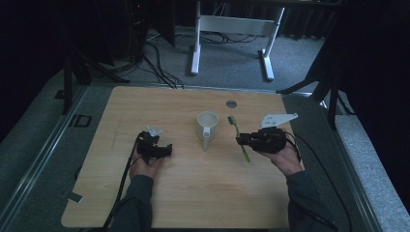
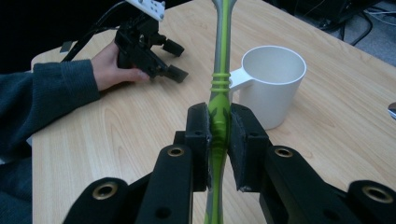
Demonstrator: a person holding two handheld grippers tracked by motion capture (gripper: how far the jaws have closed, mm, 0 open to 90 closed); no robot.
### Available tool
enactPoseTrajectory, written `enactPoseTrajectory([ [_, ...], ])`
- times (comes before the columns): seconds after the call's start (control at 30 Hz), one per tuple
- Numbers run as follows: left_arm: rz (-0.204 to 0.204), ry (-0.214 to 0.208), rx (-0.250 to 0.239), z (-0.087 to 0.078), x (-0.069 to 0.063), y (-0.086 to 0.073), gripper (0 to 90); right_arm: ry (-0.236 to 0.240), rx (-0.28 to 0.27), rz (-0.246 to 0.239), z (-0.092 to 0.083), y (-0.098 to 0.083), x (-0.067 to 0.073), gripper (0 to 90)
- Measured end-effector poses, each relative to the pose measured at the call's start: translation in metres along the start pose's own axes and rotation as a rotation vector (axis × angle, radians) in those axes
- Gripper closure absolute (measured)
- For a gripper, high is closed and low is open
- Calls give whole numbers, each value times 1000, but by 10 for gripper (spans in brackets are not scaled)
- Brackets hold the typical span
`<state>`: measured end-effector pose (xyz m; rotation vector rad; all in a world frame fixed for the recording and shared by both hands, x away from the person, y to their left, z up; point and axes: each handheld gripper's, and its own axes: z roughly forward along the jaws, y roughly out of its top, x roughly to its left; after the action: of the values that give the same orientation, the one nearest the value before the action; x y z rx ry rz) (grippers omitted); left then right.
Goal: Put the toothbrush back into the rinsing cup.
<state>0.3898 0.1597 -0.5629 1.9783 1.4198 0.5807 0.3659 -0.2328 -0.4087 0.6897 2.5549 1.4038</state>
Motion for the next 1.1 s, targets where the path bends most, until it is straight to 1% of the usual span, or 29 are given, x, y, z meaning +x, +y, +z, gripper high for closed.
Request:
enactPoseTrajectory([
  [0.4, 0, 0, 0, 0, 0, 0, 144, -12, -67, 11, 2, 6, 1, 786],
  [0.8, 0, 0, 0, 0, 0, 0, 144, -15, -113, 13, 8, 15, 3, 786],
  [1.1, 0, 0, 0, 0, 0, 0, 144, -17, -150, 24, 12, 20, 4, 786],
])
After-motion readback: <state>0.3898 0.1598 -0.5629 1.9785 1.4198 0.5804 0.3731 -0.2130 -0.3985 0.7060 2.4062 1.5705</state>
